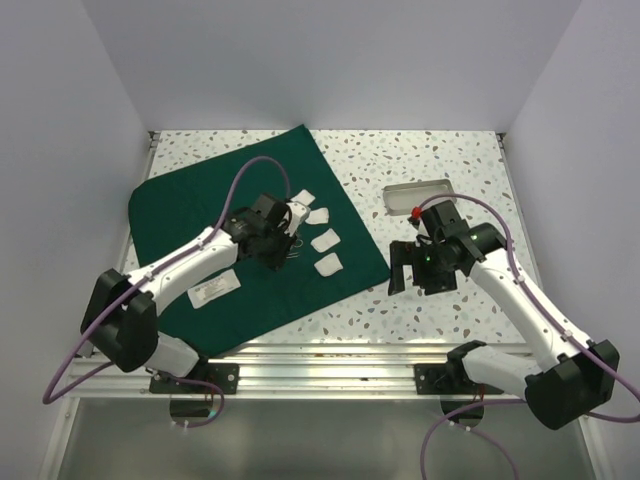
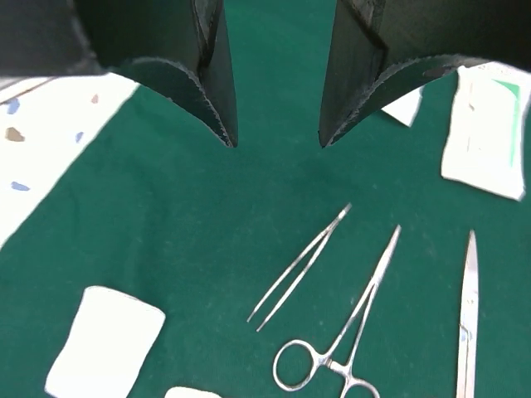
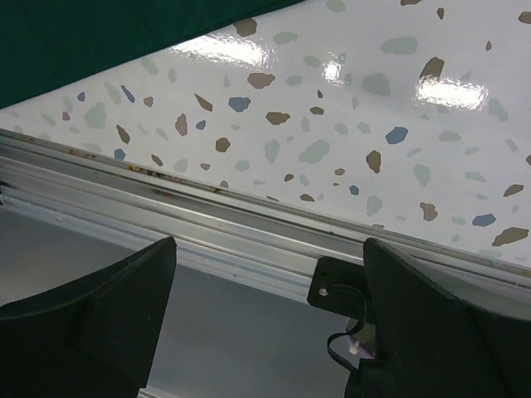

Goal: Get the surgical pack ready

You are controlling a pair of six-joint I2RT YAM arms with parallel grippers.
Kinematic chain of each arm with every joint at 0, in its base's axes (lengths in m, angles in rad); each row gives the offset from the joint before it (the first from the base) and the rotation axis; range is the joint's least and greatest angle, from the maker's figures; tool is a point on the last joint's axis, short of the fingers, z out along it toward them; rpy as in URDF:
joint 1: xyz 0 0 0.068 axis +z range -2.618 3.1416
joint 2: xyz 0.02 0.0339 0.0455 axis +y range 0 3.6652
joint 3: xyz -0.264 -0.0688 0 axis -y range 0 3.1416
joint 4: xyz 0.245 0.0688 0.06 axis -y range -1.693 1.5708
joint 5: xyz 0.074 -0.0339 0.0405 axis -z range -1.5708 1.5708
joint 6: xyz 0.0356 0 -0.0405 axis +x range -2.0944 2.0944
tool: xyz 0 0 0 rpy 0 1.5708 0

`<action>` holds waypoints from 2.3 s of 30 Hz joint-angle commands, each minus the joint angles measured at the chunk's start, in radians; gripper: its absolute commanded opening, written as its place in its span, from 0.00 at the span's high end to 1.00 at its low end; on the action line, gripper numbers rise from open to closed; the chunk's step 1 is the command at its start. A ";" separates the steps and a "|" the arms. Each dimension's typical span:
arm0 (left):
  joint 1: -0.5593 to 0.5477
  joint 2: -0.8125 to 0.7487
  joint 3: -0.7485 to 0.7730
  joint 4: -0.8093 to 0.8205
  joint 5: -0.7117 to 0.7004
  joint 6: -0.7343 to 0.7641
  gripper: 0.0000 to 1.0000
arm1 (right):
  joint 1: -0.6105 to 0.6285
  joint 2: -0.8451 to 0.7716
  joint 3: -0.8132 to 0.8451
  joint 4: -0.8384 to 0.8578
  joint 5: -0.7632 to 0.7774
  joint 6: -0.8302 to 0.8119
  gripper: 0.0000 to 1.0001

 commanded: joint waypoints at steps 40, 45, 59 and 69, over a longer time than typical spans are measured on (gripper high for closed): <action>0.124 0.314 0.065 0.258 0.191 0.330 0.97 | 0.002 0.071 0.031 0.021 -0.008 0.029 0.01; 0.125 0.254 0.166 0.144 0.159 0.238 1.00 | 0.002 0.087 0.050 0.044 -0.040 0.037 0.01; 0.137 -0.012 0.006 0.392 0.796 -0.417 1.00 | 0.003 0.200 0.028 0.678 -0.354 0.482 0.29; 0.111 -0.009 -0.065 0.570 0.852 -0.573 1.00 | 0.040 0.297 0.106 0.746 -0.264 0.549 0.43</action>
